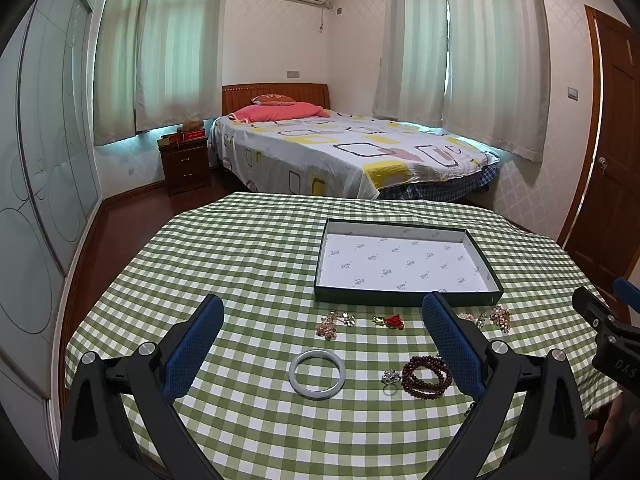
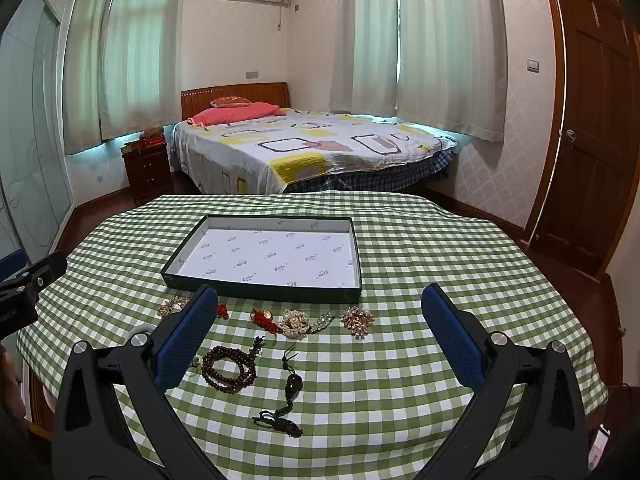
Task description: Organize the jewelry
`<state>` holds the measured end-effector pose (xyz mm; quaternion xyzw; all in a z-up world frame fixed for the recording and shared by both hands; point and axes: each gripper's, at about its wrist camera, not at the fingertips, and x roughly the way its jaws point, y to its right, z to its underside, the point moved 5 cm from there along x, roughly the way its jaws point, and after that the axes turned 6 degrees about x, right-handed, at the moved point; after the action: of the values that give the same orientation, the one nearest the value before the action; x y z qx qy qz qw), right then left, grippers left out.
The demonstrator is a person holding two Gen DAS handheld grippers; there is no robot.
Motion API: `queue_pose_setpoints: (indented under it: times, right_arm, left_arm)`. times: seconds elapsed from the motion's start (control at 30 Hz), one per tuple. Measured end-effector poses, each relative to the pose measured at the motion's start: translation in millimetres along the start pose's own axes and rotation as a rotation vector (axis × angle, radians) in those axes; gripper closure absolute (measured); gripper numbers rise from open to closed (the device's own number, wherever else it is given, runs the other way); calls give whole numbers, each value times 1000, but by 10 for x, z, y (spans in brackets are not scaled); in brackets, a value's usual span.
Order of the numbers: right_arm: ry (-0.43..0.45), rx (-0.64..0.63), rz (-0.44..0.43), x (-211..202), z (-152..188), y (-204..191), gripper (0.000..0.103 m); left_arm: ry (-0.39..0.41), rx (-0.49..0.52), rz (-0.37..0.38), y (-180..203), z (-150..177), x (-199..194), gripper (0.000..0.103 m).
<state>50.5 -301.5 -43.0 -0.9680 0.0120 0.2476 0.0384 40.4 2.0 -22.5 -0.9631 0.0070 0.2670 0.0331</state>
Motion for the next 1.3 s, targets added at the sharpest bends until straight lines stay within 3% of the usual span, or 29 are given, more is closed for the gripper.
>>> queue_pose_setpoints:
  times: [1.3]
  right_arm:
    - [3,1,1,-15,-9,12,4]
  left_arm:
    - [1,5,-9,2,5,-11,7]
